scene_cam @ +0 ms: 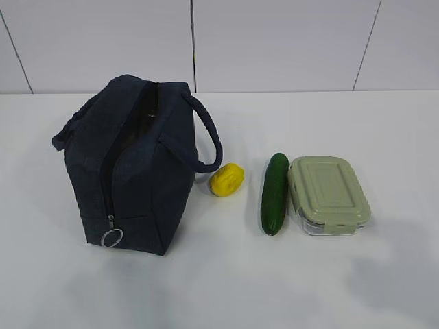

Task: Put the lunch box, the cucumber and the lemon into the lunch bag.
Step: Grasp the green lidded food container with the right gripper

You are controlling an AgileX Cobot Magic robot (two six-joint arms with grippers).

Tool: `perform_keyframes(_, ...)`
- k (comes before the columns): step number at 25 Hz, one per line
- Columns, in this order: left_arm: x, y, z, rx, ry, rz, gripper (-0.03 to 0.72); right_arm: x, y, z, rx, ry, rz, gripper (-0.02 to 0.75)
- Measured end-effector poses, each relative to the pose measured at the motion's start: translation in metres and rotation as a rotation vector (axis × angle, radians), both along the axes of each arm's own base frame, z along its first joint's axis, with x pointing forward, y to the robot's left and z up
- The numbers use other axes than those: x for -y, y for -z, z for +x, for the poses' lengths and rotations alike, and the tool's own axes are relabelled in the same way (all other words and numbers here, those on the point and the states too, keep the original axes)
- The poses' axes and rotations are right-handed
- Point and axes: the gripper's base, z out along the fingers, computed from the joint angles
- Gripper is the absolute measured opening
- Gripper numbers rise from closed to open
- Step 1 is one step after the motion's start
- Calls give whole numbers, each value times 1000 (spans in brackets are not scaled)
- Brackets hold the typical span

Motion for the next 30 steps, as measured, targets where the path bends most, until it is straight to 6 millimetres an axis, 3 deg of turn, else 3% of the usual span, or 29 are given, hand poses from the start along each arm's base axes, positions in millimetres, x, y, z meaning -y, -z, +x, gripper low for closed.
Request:
perform_keyframes(11,0,0,0,0,-2,3,228,-23,-16,74,-195,-200,98,513)
perform_keyframes(23,-1,0,0,0,-4,6,228,-51,6,191,-285,-460,289,513)
perform_keyframes(26,-1,0,0,0,-4,6,228,-50,14,216,-326,-486,336,513)
perform_keyframes(30,-1,0,0,0,-4,6,228,-28,27,246,-378,-479,412,513)
